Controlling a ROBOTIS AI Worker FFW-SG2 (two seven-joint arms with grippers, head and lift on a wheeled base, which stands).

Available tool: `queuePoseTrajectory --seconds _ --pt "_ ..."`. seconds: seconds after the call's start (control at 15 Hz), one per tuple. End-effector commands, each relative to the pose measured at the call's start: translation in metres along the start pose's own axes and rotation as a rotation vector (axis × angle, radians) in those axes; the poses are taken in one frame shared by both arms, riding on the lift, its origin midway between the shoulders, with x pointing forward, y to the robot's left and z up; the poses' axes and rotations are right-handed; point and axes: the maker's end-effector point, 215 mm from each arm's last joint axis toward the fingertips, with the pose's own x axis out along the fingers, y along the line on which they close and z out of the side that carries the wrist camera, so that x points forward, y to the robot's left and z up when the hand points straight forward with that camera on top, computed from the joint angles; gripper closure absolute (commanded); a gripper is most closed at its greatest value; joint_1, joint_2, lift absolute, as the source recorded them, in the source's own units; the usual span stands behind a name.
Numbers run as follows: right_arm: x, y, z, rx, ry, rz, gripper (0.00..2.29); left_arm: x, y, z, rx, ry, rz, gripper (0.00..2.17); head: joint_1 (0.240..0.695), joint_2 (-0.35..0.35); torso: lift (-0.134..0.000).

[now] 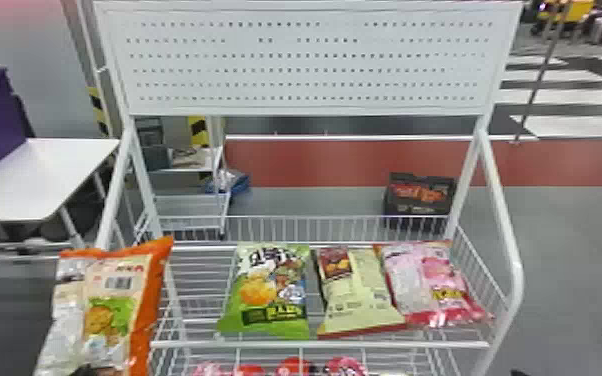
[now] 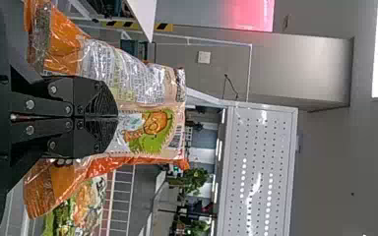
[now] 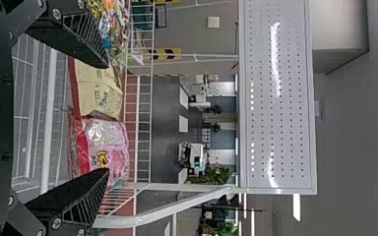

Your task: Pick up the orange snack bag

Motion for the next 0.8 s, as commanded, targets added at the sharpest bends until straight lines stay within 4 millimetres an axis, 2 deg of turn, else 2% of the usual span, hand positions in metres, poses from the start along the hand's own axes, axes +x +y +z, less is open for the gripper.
queuePoseTrajectory --seconds 0.0,0.13,0.73 --pt "0.0 -0.001 -0.001 0.0 0.001 -0.002 0.14 -0.009 0.002 0.001 0.003 -0.009 0.0 1.36 0.499 0.0 0.0" --pt "0.0 -0.001 -0.002 0.0 0.003 -0.002 0.14 -0.015 0.002 0.006 -0.004 -0.027 0.001 1.36 0.499 0.0 0.0" --pt "0.001 -0.001 -0.004 0.001 0.006 -0.003 0.14 -0.021 0.004 0.002 0.002 -0.021 0.001 1.36 0.499 0.0 0.0"
